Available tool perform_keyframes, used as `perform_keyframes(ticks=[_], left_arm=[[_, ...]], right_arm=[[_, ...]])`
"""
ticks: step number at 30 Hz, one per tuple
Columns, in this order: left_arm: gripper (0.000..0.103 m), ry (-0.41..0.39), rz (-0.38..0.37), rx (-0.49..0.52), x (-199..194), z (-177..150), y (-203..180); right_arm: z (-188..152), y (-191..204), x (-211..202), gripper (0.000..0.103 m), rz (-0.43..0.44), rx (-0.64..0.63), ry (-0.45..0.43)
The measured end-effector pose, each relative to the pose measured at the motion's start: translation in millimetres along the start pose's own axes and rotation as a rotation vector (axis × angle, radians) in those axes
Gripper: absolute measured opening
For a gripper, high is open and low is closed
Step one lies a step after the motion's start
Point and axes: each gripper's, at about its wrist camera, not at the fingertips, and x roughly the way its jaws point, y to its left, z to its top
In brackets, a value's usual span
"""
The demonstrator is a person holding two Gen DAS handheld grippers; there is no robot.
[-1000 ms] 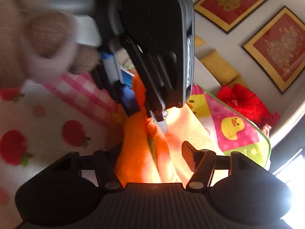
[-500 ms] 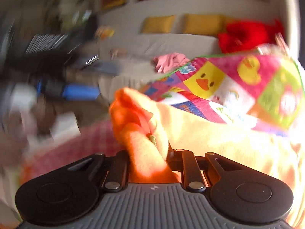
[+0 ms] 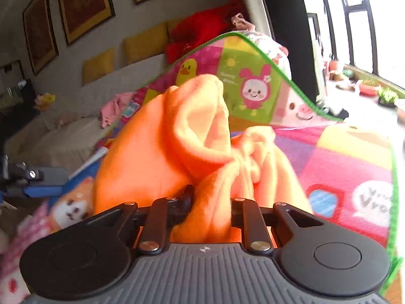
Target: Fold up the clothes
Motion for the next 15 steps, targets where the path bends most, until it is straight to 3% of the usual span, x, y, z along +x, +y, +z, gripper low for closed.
perform_keyframes(ticks=[4, 7, 8, 11, 13, 15], left_arm=[[0.095, 0.026, -0.003, 0.037, 8, -4, -12], [0.096, 0.04, 0.001, 0.044, 9, -6, -12], [0.096, 0.043, 0.003, 0.043, 9, -7, -11], [0.097, 0.054, 0.003, 0.035, 10, -11, -8], [0.097, 0.063, -0.005, 0.028, 11, -13, -6], [0.097, 0.07, -0.019, 0.013, 12, -16, -2]], right_arm=[[-15, 2, -23, 0.02, -0.145, -0.164, -0.042], [-19, 0, -28, 0.024, -0.173, -0.186, -0.032], [-18, 0, -27, 0.029, -0.182, -0.186, -0.028], [-17, -1, -23, 0.06, -0.264, -0.205, -0.043], [-10, -11, -13, 0.064, -0.262, -0.183, -0.025], [-7, -23, -6, 0.064, -0.184, -0.117, 0.012]])
